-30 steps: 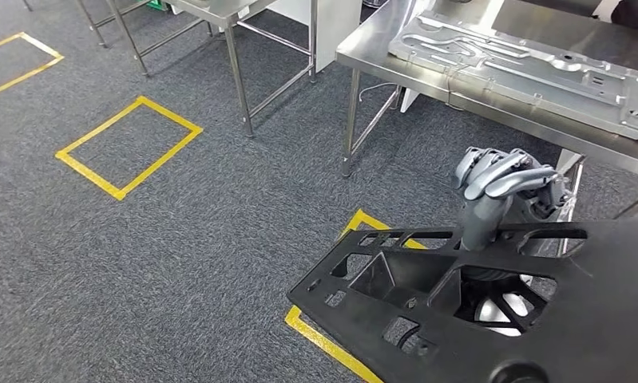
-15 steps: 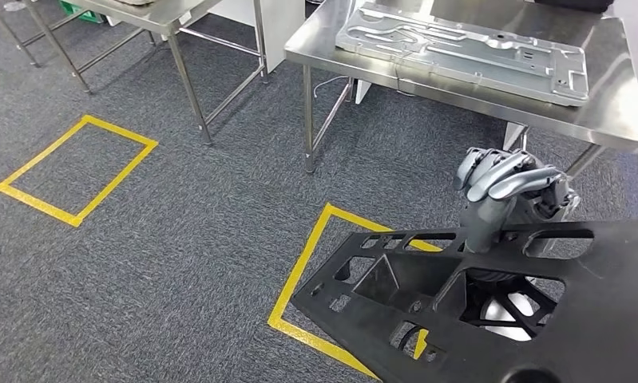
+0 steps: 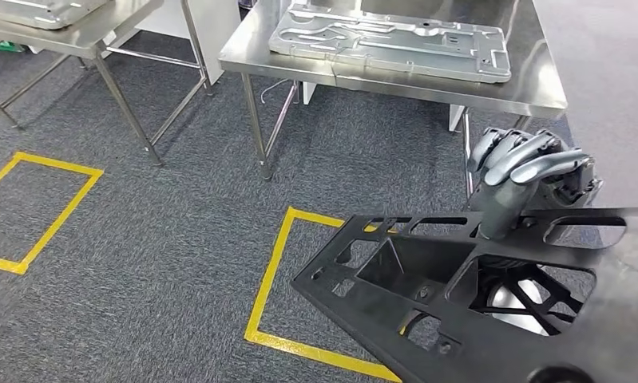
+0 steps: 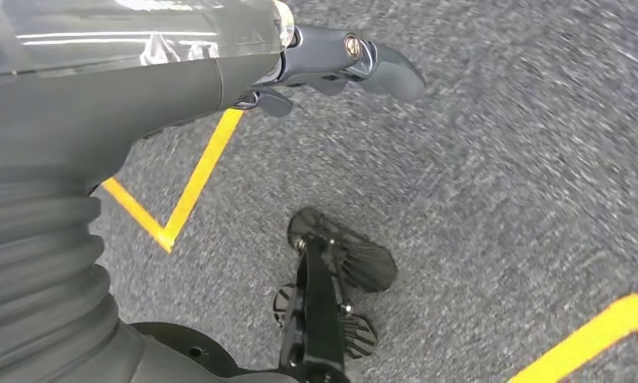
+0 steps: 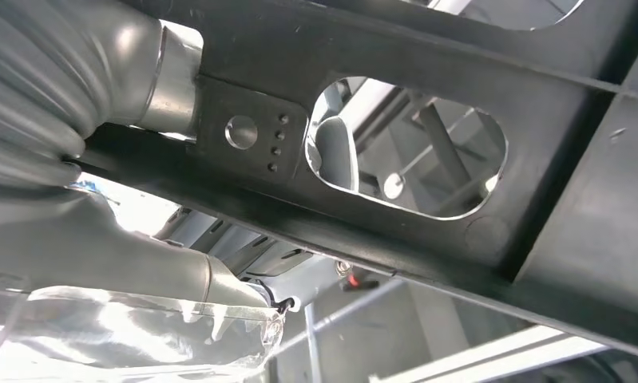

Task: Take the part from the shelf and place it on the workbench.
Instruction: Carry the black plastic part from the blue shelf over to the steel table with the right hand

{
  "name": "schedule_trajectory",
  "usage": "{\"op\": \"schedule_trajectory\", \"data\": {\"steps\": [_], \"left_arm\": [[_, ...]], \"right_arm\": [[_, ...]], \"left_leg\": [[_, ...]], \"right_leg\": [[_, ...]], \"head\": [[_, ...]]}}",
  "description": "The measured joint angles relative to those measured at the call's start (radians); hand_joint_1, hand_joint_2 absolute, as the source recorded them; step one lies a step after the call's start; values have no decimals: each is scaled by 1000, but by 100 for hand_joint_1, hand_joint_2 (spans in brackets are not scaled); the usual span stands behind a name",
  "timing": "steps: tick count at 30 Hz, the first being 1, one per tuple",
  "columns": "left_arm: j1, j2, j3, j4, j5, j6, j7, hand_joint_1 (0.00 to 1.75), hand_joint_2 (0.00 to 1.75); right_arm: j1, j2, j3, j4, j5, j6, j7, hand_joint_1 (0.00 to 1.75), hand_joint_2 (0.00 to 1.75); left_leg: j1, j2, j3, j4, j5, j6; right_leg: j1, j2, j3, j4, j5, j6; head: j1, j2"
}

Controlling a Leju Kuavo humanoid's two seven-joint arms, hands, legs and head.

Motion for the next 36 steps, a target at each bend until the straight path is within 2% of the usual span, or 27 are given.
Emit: {"op": "schedule_trajectory", "data": {"steps": [1, 2, 3, 5, 7, 8, 9, 10, 11, 12, 14, 15, 16, 18, 19, 20, 22, 23, 24, 25, 26, 28, 29, 30, 31, 34, 36], "left_arm": [[-1, 0, 0, 0, 0, 1, 2, 0, 175], [-2, -1, -1, 0, 0, 1, 4, 0, 175], [-4, -3, -1, 0, 1, 2, 5, 0, 175], [-7, -6, -1, 0, 3, 3, 5, 0, 175], [-5, -7, -1, 1, 4, 3, 4, 0, 175], [-3, -7, -1, 1, 5, 3, 4, 0, 175], [-1, -8, -1, 1, 6, 3, 3, 0, 175], [-1, -8, -1, 1, 6, 3, 3, 0, 175], [-1, -9, -1, 1, 7, 2, 3, 0, 175], [-2, -10, -1, 1, 7, 2, 3, 0, 175], [-3, -12, -1, 1, 8, 2, 3, 0, 175], [-3, -13, -1, 1, 10, 2, 2, 0, 175], [-3, -13, -1, 1, 12, 2, 2, 0, 175], [-5, -13, -1, 1, 14, 2, 2, 0, 175], [-6, -13, -1, 1, 15, 2, 2, 0, 175], [-8, -13, 0, 1, 16, 1, 2, 0, 175], [-7, -14, 0, 1, 20, 0, 4, 0, 175], [-5, -14, 0, 1, 21, -1, 5, 0, 175], [-3, -14, 0, 2, 21, -3, 6, 0, 175], [-1, -14, 0, 2, 21, -5, 7, 0, 175], [-1, -14, 0, 2, 21, -9, 7, 0, 175], [0, -14, 0, 2, 21, -18, 7, 0, 175], [-1, -14, 0, 2, 21, -20, 6, 0, 175], [-2, -13, 0, 2, 20, -21, 5, 0, 175], [-2, -13, 0, 2, 19, -22, 4, 0, 175], [-3, -13, 0, 2, 13, -27, -1, 0, 175], [-3, -14, 0, 2, 12, -31, -3, 0, 175]], "right_arm": [[-3, -1, 0, 0, -1, 0, 0, 175, 175], [-5, -2, 1, 1, -1, 0, 0, 175, 175], [-6, -3, 1, 1, -2, 0, 0, 175, 175], [-14, -5, 2, 2, -2, 1, 1, 175, 175], [-22, -6, 4, 3, -2, 1, 0, 175, 175], [-25, -6, 6, 4, -2, 1, 0, 175, 175], [-25, -6, 7, 6, -2, 1, 0, 175, 175], [-26, -6, 8, 7, -2, 1, 0, 175, 175], [-28, -6, 9, 8, -1, 1, 0, 175, 175], [-31, -6, 9, 8, -1, 2, 0, 175, 175], [-42, -6, 10, 8, -1, 4, 0, 175, 175], [-47, -6, 10, 8, -1, 6, 0, 175, 175], [-50, -6, 11, 8, -1, 7, 0, 175, 175], [-54, -6, 13, 8, 0, 13, 0, 175, 175], [-57, -7, 14, 8, 0, 15, 0, 175, 175], [-62, -7, 15, 9, 0, 17, 0, 175, 175], [-69, -6, 17, 12, 0, 17, 0, 175, 175], [-71, -6, 19, 14, 0, 17, 0, 175, 175], [-71, -6, 20, 18, 0, 16, 0, 175, 175], [-71, -5, 20, 21, 0, 15, 0, 175, 175], [-71, -5, 21, 25, 0, 13, 0, 175, 175], [-72, -5, 21, 30, 1, 6, 0, 175, 175], [-73, -5, 21, 32, 1, 2, 0, 175, 175], [-73, -5, 22, 33, 1, -1, 0, 175, 175], [-74, -6, 22, 33, 2, -3, 0, 175, 175], [-74, -6, 24, 34, 2, -9, 0, 175, 175], [-74, -6, 24, 34, 2, -15, 0, 175, 175]], "left_leg": [[-1, -5, 4, -8, -4, 4], [-2, 3, 4, -11, -2, 9], [-2, 13, 6, -14, 1, 15], [1, 35, 8, -22, 6, 29], [0, 58, 9, -24, 7, 37], [-1, 71, 8, -24, 6, 39], [-2, 84, 9, -24, 5, 39], [-2, 97, 9, -24, 3, 38], [-2, 109, 11, -23, 1, 36], [-2, 120, 14, -23, -1, 33], [-7, 140, 19, -19, -9, 24], [-10, 149, 22, -18, -12, 19], [-14, 159, 24, -18, -16, 14], [-15, 179, 30, -19, -22, 3], [-13, 172, 31, -12, -30, -3], [-11, 153, 23, 11, -47, -7], [-6, 97, -26, 122, -107, -13], [-6, 81, -62, 193, -136, -15], [-6, 74, -94, 250, -152, -15], [-6, 71, -112, 273, -147, -14], [-6, 70, -111, 257, -123, -11], [-8, 66, -65, 129, -43, 1], [-10, 63, -38, 63, -15, 7], [-12, 59, -20, 17, 2, 13], [-15, 57, -12, -5, 5, 17], [-14, 59, -6, -16, 7, 32], [-9, 63, 1, -25, 11, 42]], "right_leg": [[-1, 10, -4, 1, 2, 7], [-3, 20, -8, -1, 5, 14], [-5, 18, -11, 1, 4, 20], [-3, -27, -32, 42, -23, 30], [-4, -83, -87, 156, -82, 38], [-6, -93, -121, 223, -109, 41], [-8, -98, -144, 269, -121, 44], [-9, -102, -151, 282, -114, 46], [-10, -108, -137, 253, -90, 47], [-10, -119, -105, 191, -56, 46], [-4, -167, -38, 59, -8, 36], [0, -182, -20, 23, 1, 28], [4, -188, -15, 9, 0, 20], [4, -160, -16, 7, 2, 7], [2, -149, -15, 4, 4, 1], [0, -138, -13, 1, 6, -5], [-3, -120, -11, -2, 9, -15], [-2, -111, -12, -2, 9, -18], [0, -101, -12, -2, 9, -20], [2, -92, -11, -1, 8, -20], [4, -85, -10, 0, 8, -20], [6, -74, -7, 1, 6, -18], [9, -71, -7, 3, 5, -15], [10, -68, -7, 4, 4, -11], [11, -67, -8, 4, 3, -6], [9, -70, -10, 7, -4, 12], [8, -83, -34, 64, -37, 22]], "head": [[0, 0], [0, 0], [0, 0], [0, 0], [0, 0], [0, 0], [0, 0], [0, 0], [0, 0], [0, 0], [0, 0], [0, 0], [0, 0], [0, 0], [0, 0], [0, 0], [0, 0], [0, 0], [0, 0], [0, 0], [0, 0], [0, 0], [0, 0], [0, 0], [0, 0], [0, 0], [0, 0]]}}
